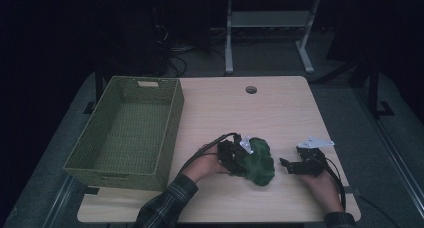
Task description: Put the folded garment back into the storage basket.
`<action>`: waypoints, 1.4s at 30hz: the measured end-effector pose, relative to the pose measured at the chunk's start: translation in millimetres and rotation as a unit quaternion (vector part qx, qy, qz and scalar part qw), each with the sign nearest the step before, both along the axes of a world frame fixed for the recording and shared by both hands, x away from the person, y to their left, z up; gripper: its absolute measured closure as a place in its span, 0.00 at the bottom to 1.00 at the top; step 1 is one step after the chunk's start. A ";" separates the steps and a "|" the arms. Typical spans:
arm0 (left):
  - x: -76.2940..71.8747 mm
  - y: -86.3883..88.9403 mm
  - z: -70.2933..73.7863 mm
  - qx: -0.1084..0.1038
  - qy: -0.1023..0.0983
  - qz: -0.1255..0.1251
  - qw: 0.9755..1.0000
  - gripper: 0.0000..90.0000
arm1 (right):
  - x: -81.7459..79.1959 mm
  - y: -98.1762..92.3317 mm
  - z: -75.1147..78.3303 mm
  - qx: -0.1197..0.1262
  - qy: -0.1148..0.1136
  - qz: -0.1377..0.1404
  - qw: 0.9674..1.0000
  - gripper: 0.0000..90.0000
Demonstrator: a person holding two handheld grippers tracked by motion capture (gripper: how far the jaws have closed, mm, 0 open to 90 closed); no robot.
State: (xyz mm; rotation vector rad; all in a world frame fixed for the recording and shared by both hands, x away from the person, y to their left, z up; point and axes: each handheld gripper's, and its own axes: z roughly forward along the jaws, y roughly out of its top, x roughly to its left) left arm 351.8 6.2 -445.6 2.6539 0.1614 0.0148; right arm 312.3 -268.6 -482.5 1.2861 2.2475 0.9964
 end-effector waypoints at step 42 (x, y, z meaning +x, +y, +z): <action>3.6 54.7 93.7 -0.049 0.006 0.085 0.995 0.76 | 1.5 0.1 -0.5 -0.004 0.003 -0.006 1.000 0.13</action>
